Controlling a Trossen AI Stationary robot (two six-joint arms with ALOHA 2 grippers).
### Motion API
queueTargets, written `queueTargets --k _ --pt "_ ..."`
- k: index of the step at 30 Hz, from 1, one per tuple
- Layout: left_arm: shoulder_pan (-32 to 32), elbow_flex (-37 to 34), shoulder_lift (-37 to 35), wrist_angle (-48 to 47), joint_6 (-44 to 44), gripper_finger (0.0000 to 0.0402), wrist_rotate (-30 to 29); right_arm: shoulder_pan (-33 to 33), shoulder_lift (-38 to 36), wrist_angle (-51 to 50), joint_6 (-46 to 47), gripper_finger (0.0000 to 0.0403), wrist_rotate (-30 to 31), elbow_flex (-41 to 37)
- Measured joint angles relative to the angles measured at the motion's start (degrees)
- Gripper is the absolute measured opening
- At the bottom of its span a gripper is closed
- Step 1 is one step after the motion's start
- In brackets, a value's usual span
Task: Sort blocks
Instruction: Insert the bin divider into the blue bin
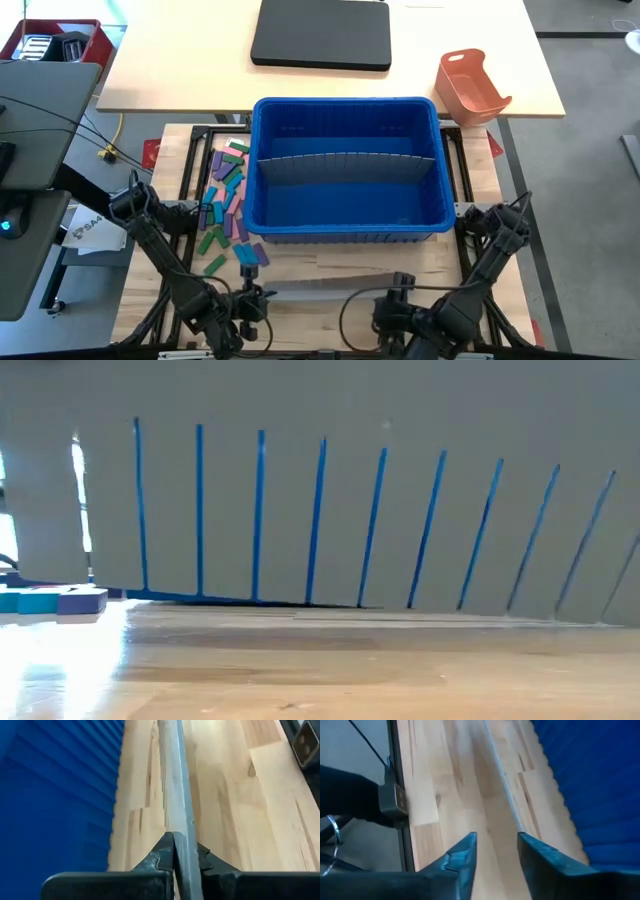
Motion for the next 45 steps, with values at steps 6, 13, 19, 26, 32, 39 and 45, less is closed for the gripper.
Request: queueTargets --k 6,13,19,26,32,39,45 --pt "-0.5 0.0 0.0 -0.5 -1.3 0.0002 1.4 3.6 0.0 -5.8 5.3 0.0180 2.8 0.0" --pt "-0.5 0.0 0.0 -0.4 -1.6 0.0001 1.5 6.6 0.1 -6.6 12.0 0.0181 7.4 -4.2" --pt "0.0 0.0 0.0 1.7 -0.9 0.0001 2.0 2.7 0.1 5.0 4.0 0.0181 10.7 -10.0" --pt "1.3 0.0 0.0 2.7 0.0 0.0002 3.0 -4.4 0.1 16.7 -13.3 0.0181 4.0 -10.2" --pt "2.1 0.0 0.0 2.7 0.0 0.0003 3.2 -7.3 0.1 21.5 -20.0 0.0181 -1.2 -7.6" --pt "2.6 0.0 0.0 2.7 0.0 0.0004 4.8 -7.1 0.0 21.0 -24.6 0.0181 3.0 -3.7" --pt "2.6 0.0 0.0 2.7 -0.1 0.0004 4.8 -8.4 1.6 15.8 -22.0 0.0181 -0.3 -3.7"
